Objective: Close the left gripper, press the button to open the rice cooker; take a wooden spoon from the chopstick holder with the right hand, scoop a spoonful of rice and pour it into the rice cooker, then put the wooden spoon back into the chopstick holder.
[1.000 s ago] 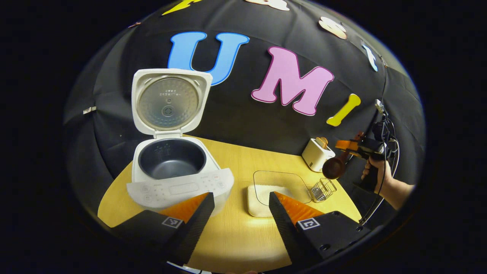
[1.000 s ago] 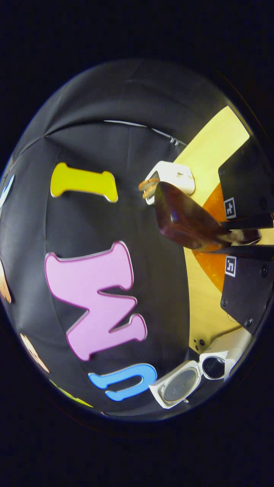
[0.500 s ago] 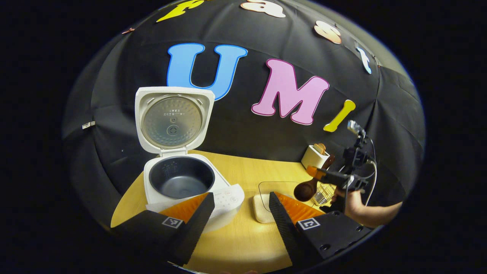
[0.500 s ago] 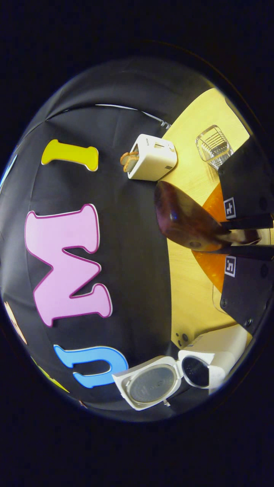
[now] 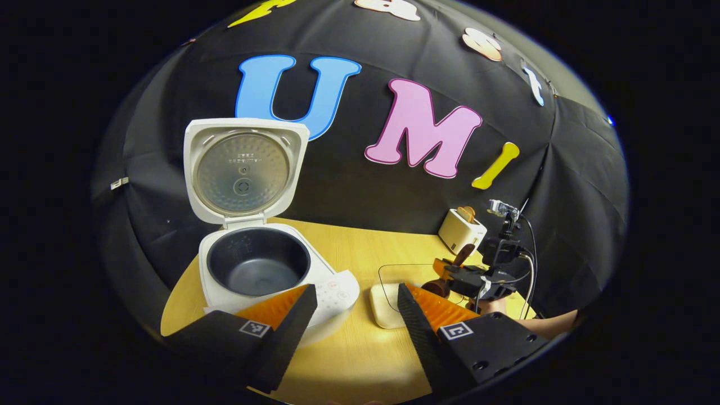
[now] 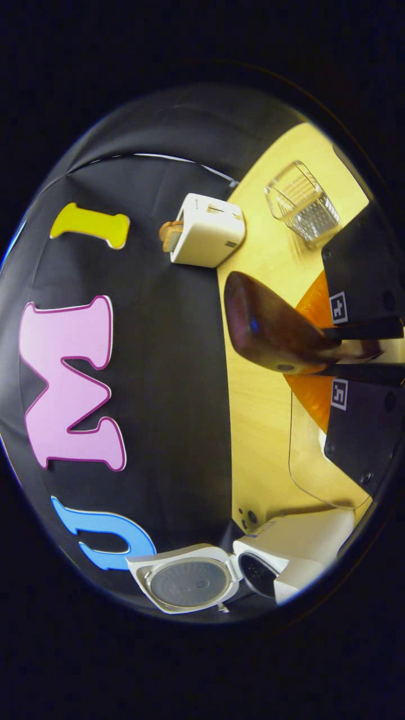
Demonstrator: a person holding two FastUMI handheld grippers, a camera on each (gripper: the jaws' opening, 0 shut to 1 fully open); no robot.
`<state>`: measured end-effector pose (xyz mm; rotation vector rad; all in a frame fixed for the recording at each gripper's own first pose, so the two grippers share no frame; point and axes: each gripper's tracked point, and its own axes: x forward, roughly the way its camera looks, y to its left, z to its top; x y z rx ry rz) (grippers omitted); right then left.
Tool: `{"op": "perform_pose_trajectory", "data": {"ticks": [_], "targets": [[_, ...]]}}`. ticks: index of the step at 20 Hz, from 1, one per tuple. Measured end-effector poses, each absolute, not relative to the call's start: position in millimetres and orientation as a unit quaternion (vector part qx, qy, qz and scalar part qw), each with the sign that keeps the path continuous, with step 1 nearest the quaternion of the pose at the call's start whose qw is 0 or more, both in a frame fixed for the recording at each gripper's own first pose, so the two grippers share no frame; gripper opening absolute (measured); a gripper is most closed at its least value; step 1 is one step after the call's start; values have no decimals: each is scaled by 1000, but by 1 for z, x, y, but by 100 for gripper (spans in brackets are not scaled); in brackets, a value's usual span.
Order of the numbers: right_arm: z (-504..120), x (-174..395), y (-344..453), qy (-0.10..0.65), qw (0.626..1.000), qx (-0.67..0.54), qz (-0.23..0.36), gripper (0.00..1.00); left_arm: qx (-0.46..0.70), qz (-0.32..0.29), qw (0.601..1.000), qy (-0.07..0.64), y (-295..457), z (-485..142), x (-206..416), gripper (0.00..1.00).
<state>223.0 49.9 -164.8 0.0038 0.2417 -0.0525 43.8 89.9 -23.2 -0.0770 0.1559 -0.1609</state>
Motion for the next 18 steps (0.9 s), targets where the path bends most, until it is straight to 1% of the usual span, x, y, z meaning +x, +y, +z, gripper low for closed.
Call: {"op": "perform_pose_trajectory", "data": {"ticks": [3,5,9,12,16,18], "targets": [[-168,219,59,131,991,22,-33,20,-38,-72,993,80,97,-25,44,94],[-175,215,75,152,986,60,-22,20,-42,-71,993,86,99,-27,44,94],[-181,210,93,173,981,89,-11,20,-45,-69,993,83,103,-24,49,93],[-188,201,116,206,964,168,1,20,-49,-70,993,83,103,-24,51,93],[-183,201,129,201,968,148,15,20,-51,-71,993,82,106,-23,50,94],[-183,201,132,207,962,176,18,21,-53,-71,993,83,109,-24,48,94]]}}
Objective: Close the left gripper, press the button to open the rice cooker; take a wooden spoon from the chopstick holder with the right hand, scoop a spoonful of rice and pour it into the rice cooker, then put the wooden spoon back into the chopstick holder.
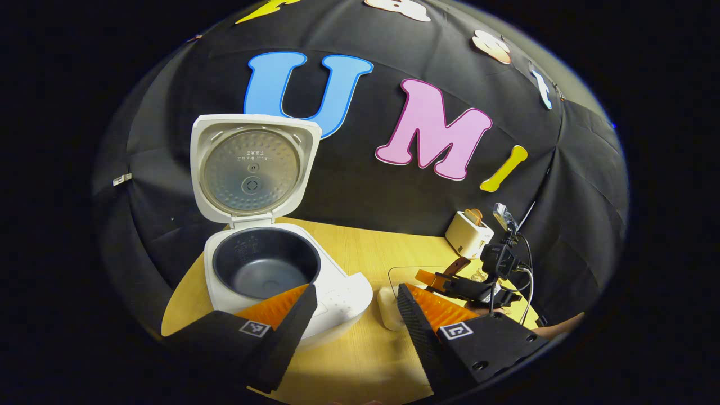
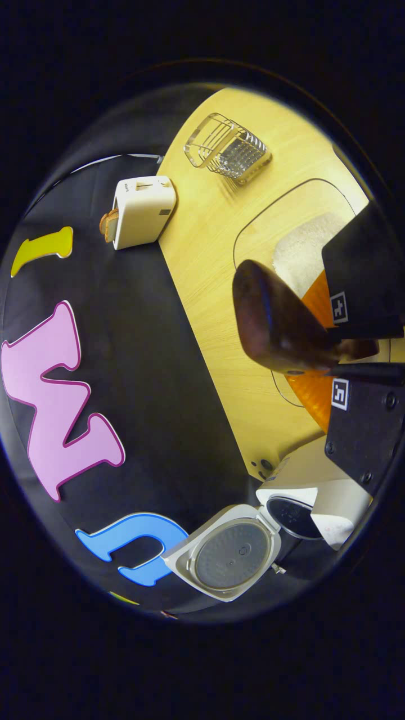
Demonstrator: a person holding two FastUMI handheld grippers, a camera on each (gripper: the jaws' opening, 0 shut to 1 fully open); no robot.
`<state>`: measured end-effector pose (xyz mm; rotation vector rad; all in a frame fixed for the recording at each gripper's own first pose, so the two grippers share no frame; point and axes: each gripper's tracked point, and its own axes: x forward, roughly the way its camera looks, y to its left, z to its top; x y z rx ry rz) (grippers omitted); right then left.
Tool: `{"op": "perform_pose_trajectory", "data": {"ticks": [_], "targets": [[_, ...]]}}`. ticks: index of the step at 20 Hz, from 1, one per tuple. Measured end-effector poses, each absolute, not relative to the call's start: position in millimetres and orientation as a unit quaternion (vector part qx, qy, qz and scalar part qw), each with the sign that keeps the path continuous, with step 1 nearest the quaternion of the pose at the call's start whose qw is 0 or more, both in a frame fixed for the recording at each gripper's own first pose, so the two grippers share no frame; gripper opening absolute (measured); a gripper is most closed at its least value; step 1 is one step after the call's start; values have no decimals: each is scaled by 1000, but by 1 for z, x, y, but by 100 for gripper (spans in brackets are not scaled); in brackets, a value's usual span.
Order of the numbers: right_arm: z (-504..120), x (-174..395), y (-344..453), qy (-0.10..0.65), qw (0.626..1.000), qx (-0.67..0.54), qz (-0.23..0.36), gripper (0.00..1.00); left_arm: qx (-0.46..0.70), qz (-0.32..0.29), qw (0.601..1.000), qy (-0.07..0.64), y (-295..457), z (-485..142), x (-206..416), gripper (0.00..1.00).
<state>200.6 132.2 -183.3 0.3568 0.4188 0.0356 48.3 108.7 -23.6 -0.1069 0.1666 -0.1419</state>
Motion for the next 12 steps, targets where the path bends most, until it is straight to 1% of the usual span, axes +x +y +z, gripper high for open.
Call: {"op": "perform_pose_trajectory", "data": {"ticks": [2,6,9,12], "targets": [[-183,202,137,214,954,209,17,21,-61,-69,992,84,111,-24,48,93],[-181,200,133,213,953,215,14,21,-66,-67,992,84,114,-25,43,94],[-171,195,123,205,948,242,4,20,-62,-66,993,81,116,-23,38,93],[-154,194,109,186,955,229,-3,20,-63,-67,993,77,116,-22,33,93]]}}
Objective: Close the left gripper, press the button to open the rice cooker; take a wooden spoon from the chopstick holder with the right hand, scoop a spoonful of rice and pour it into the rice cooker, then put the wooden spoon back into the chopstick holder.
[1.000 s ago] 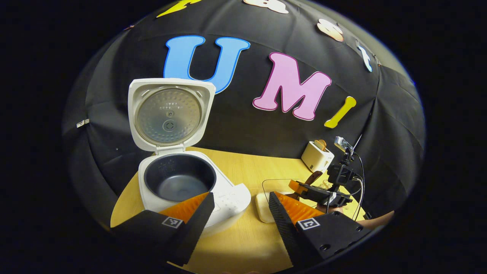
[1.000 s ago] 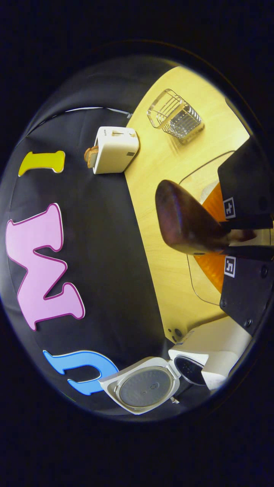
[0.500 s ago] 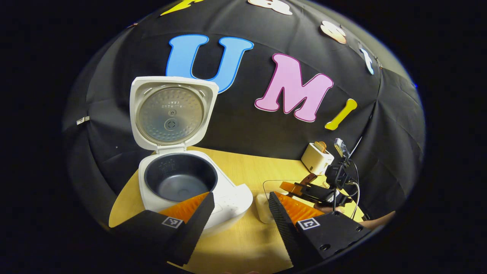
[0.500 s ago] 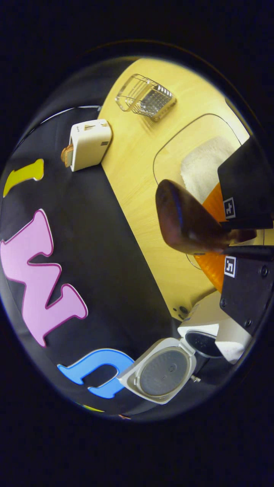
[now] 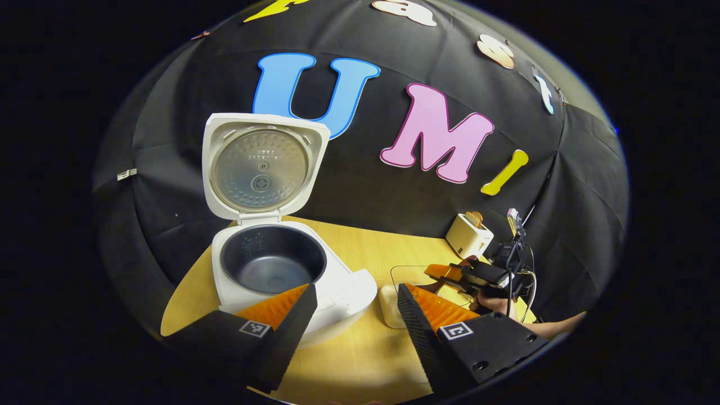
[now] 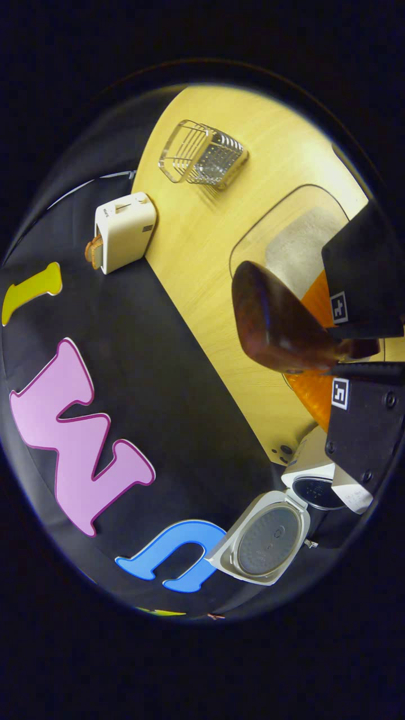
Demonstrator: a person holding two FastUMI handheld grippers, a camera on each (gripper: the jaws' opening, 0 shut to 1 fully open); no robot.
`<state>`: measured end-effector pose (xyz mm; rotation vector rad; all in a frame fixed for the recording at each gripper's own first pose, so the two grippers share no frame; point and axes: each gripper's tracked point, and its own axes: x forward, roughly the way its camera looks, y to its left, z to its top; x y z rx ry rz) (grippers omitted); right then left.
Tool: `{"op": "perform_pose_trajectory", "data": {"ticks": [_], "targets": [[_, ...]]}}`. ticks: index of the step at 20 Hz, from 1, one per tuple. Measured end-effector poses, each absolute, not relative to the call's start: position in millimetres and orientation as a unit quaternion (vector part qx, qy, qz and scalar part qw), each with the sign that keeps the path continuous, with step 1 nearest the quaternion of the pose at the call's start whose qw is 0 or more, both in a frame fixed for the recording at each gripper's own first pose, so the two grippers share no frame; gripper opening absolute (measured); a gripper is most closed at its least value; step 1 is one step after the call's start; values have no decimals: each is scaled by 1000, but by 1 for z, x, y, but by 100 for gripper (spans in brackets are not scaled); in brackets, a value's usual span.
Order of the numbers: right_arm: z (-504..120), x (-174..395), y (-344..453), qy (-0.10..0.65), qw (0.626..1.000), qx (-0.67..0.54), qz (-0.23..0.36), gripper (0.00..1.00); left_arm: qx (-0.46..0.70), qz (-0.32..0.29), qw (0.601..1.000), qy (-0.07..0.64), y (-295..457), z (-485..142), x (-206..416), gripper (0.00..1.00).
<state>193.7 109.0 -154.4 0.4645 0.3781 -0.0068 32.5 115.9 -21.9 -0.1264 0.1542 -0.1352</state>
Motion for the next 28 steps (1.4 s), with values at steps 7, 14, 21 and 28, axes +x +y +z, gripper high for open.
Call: {"op": "perform_pose_trajectory", "data": {"ticks": [7,14,21,28], "targets": [[-92,204,99,138,971,196,7,20,-63,-71,993,66,118,-17,26,93],[-34,211,113,106,975,194,31,20,-71,-59,994,57,130,-12,20,93],[15,221,154,84,971,214,61,20,-88,-40,994,50,152,-10,21,94],[29,230,242,94,955,256,119,20,-101,-15,994,48,182,-13,10,93]]}}
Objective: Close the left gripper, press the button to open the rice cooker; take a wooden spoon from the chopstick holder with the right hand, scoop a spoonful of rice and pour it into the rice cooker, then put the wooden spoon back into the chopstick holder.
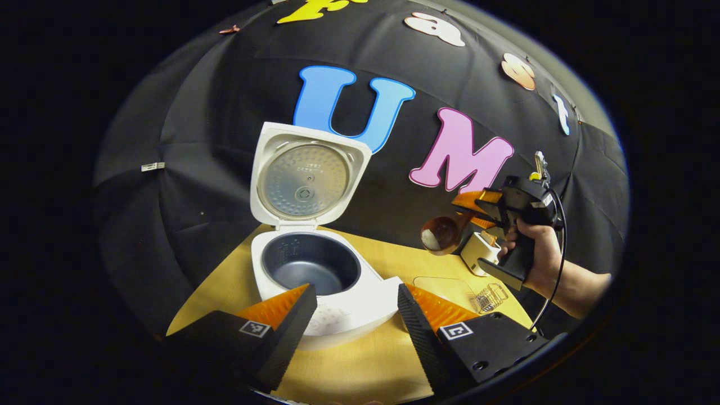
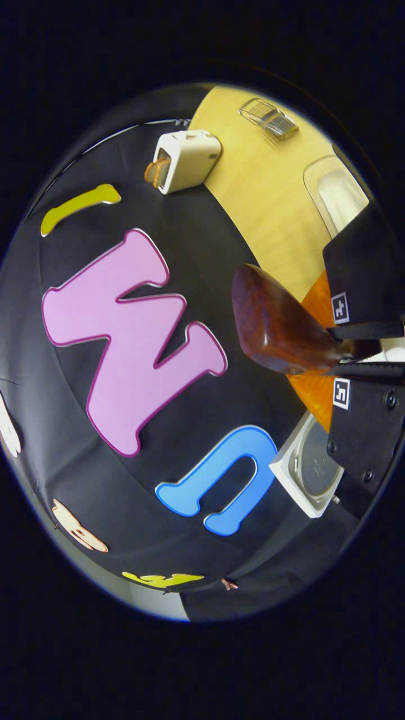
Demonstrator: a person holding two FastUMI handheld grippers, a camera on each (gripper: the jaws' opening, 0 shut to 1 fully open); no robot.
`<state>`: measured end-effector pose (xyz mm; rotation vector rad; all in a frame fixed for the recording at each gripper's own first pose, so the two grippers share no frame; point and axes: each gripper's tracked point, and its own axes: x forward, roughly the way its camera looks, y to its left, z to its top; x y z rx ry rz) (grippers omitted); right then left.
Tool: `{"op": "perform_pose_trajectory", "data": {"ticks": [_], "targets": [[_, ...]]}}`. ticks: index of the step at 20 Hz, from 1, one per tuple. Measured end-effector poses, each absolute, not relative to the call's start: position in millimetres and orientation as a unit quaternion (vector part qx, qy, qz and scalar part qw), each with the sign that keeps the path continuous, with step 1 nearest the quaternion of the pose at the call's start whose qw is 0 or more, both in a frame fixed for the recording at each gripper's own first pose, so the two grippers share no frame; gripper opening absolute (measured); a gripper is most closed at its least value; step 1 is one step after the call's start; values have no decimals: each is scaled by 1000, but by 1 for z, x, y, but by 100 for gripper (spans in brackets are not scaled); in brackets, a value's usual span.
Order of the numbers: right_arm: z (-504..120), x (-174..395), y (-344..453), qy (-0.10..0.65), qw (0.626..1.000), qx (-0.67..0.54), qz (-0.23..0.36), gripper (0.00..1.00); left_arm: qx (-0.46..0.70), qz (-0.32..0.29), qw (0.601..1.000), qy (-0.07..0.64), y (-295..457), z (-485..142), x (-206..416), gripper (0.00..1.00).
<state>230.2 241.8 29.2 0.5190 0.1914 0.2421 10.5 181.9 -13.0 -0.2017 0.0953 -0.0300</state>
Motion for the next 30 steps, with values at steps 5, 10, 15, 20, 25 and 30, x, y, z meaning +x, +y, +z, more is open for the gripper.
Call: {"op": "perform_pose_trajectory", "data": {"ticks": [5,10,15,20,25,30], "targets": [[16,234,320,118,947,249,169,20,-114,12,992,47,214,-17,3,93],[-9,232,383,140,943,211,214,20,-138,42,989,45,244,-20,0,94],[-29,228,424,138,946,136,259,20,-148,64,986,46,263,-25,-2,94],[-42,222,447,105,949,44,293,20,-155,83,983,44,275,-29,-2,93],[-55,204,470,60,934,-82,343,20,-159,100,981,41,288,-35,-5,93],[-58,180,491,-6,902,-195,386,20,-171,114,978,33,298,-35,-10,93]]}}
